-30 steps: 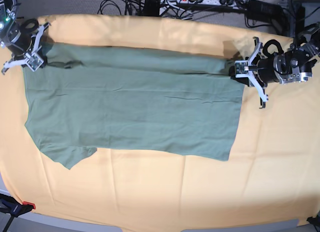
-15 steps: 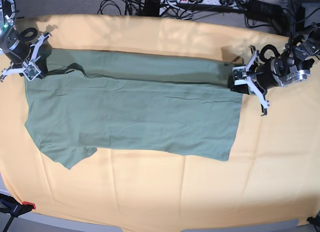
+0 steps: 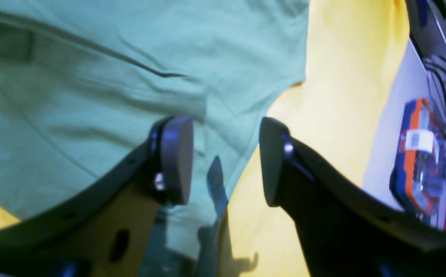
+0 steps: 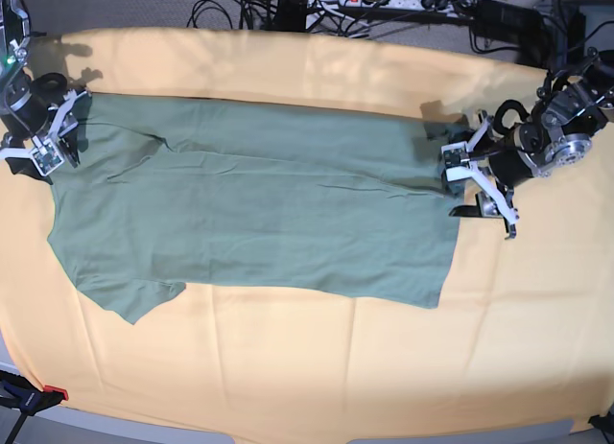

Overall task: Fold the T-shirt properly
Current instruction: 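Regrasp the shoulder edges with both grippers and hold them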

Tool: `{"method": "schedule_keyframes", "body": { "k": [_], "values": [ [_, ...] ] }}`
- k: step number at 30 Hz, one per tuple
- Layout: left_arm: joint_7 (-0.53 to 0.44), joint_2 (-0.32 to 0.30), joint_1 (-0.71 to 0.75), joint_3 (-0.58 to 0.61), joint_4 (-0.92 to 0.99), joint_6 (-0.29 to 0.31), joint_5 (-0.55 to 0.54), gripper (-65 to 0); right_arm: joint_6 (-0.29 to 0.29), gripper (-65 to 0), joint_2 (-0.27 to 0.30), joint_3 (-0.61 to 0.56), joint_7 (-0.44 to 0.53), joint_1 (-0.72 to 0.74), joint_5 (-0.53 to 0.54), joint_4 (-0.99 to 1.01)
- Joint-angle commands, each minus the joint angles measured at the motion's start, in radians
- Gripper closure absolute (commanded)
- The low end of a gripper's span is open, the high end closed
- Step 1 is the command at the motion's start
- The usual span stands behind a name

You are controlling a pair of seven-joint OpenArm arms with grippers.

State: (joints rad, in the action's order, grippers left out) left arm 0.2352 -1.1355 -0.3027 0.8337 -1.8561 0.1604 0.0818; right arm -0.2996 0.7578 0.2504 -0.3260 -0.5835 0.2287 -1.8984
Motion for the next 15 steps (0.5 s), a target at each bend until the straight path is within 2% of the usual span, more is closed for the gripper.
{"method": "schedule_keyframes", "body": {
  "k": [1, 6, 8, 11, 15],
  "values": [
    [-0.009, -0.02, -0.016, -0.011, -0.009, 0.008, -0.007, -32.8, -0.011, -30.4, 0.02, 0.011, -0.001, 0.003, 0.003, -0.013],
    [0.008, -0.026, -0.016, -0.011, -0.01, 0.155, -0.013, -32.8, -0.205, -30.3, 0.021, 0.013, -0.185, -0.006, 0.003, -0.078],
    [-0.003, -0.037, -0.016, -0.011, -0.018, 0.24, -0.013, -32.7, -0.279, -30.2, 0.023, 0.013, -0.232, -0.019, 0.007, -0.105],
    [-0.002, -0.066, -0.016, -0.011, -0.039, 0.349, -0.051, -32.7, -0.315, -30.2, 0.039, 0.013, -0.248, -0.074, 0.01, -0.13],
    [-0.002, -0.105, -0.016, -0.011, -0.042, 0.417, -0.085, -32.7, -0.321, -30.2, 0.043, 0.013, -0.278, -0.13, -0.002, -0.13]
  ]
}}
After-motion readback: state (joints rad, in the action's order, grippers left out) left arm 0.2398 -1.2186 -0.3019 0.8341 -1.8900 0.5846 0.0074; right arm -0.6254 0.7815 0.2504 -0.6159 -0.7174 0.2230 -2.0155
